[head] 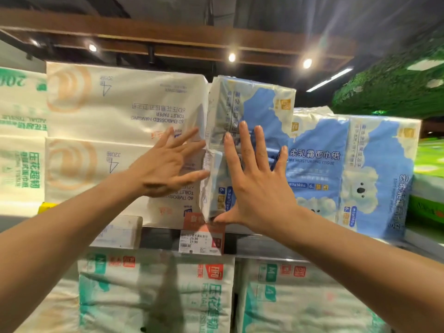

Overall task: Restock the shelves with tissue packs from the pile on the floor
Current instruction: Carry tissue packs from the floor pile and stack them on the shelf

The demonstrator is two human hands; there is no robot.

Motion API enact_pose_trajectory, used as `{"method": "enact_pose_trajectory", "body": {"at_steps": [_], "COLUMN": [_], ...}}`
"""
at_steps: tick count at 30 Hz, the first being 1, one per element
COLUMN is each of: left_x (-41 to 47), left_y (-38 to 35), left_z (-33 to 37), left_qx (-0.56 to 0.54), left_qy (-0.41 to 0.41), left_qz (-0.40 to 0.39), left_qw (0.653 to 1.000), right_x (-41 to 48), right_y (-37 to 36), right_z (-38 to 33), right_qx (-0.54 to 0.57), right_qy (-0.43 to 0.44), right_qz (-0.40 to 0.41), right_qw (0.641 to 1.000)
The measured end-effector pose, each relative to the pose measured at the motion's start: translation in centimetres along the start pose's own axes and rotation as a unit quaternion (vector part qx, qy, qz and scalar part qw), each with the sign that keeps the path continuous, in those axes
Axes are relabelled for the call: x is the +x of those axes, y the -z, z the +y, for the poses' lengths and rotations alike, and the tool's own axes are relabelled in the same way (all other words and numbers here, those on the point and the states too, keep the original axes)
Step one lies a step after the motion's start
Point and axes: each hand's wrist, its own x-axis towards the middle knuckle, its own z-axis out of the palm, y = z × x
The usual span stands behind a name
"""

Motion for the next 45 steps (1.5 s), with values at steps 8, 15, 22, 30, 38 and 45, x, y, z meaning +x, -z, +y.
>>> {"method": "enact_pose_trajectory", "body": {"at_steps": [8, 15, 22, 30, 38, 45], "left_x": [-0.9, -2.1, -1.3, -1.4, -1.4, -1.5], "left_y": [1.0, 1.1, 0.5, -0.4, -0.8, -0.6], "left_z": [-0.8, -3.0, -2.4, -3.7, -3.6, -3.9], "left_qx": [0.068, 0.108, 0.060, 0.118, 0.102, 0.026], "left_qy": [-0.019, -0.054, -0.037, -0.065, -0.075, -0.048], "left_qz": [-0.034, 0.011, 0.021, 0.047, 0.057, 0.038], "left_qw": [0.997, 0.993, 0.997, 0.990, 0.990, 0.998], "right_x": [-0.1, 0.2, 0.3, 1.7, 4.2, 4.7], "right_y": [1.1, 0.3, 0.6, 0.2, 1.3, 0.2], "right_z": [-0.2, -2.0, -3.7, -3.8, -5.7, -2.7], "right_qx": [0.011, 0.021, 0.006, -0.109, -0.166, -0.069], "right_qy": [-0.018, -0.082, -0.085, 0.018, 0.001, 0.062], "right_qz": [-0.053, -0.066, -0.052, -0.038, -0.108, -0.125], "right_qw": [0.998, 0.994, 0.995, 0.993, 0.980, 0.988]}}
